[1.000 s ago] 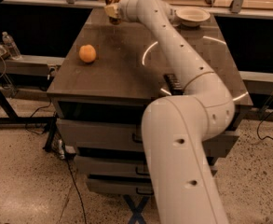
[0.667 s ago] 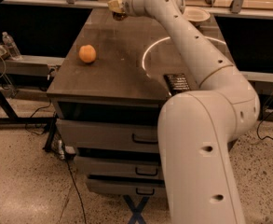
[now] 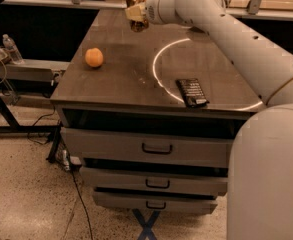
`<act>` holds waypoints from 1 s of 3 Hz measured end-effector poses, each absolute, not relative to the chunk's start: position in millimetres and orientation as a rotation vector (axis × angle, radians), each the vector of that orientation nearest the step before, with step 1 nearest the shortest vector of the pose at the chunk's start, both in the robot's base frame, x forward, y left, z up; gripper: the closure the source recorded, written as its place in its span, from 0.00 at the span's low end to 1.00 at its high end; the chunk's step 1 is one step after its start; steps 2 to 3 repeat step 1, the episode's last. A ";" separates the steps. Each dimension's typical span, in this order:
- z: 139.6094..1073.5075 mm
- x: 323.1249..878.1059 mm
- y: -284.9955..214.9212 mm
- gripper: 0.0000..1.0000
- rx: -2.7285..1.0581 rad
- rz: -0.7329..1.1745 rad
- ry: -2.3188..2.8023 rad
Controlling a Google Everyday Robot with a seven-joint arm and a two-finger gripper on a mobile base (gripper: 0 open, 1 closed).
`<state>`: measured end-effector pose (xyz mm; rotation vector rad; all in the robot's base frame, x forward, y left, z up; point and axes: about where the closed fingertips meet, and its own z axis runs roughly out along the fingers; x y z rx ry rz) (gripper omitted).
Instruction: Pick orange can
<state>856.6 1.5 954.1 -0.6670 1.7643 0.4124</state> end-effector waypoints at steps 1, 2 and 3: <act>955.3 857.0 1.9 1.00 -0.666 0.413 1.762; 955.3 857.0 1.9 1.00 -0.666 0.413 1.762; 955.3 857.0 1.9 1.00 -0.666 0.413 1.762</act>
Offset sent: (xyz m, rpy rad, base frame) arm 0.0000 0.0000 0.0000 0.0000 0.0000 0.0000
